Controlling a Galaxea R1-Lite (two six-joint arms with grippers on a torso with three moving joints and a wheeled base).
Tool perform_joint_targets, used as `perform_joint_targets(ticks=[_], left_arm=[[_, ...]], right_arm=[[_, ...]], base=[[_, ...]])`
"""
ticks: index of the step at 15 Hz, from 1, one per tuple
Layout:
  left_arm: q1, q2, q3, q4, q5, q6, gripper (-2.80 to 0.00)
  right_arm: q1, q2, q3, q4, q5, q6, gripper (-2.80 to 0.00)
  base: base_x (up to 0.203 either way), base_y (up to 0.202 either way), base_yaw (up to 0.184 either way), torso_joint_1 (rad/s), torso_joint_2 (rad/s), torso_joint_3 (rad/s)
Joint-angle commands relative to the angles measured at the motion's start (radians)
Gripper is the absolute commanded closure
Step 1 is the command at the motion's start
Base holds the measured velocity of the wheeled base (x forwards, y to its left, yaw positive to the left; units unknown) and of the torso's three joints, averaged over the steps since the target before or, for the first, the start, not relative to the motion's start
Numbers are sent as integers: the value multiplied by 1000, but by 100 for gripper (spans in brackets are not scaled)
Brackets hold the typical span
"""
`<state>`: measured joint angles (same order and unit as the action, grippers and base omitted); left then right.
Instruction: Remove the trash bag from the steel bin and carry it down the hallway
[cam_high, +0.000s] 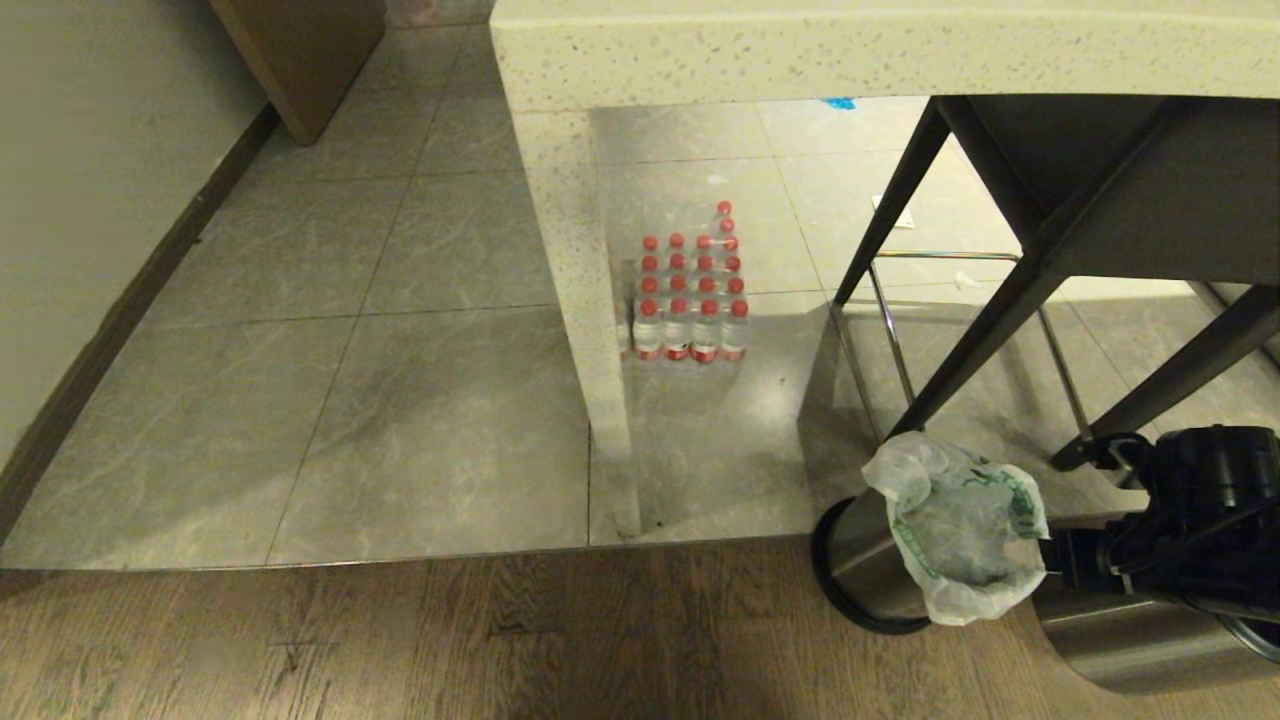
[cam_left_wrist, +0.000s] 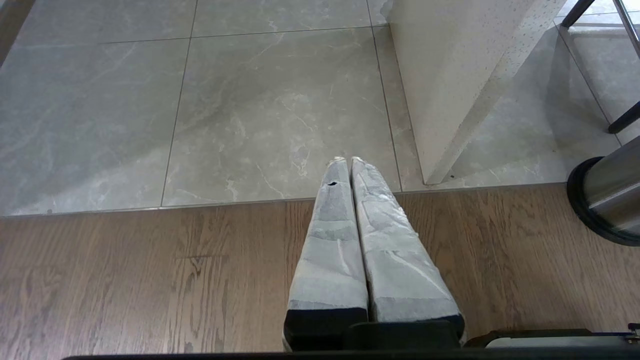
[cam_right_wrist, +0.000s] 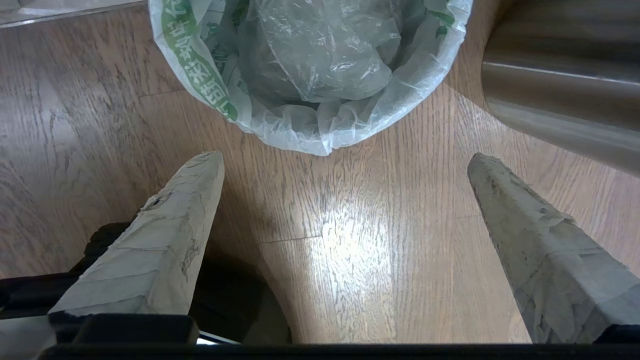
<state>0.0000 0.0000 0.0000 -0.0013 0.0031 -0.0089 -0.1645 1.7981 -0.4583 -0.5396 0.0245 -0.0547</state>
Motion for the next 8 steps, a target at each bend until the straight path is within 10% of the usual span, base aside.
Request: perform_joint_targets(ticks=[1,8], left_arm=[[0,-2,0,0,0,0,0],[0,-2,0,0,0,0,0]], right_arm=[[166,-1798,402,668,-40,82,-280],[166,-1798,402,668,-40,82,-280]], base=[[0,0,0,0,0,0],[0,0,0,0,0,0]])
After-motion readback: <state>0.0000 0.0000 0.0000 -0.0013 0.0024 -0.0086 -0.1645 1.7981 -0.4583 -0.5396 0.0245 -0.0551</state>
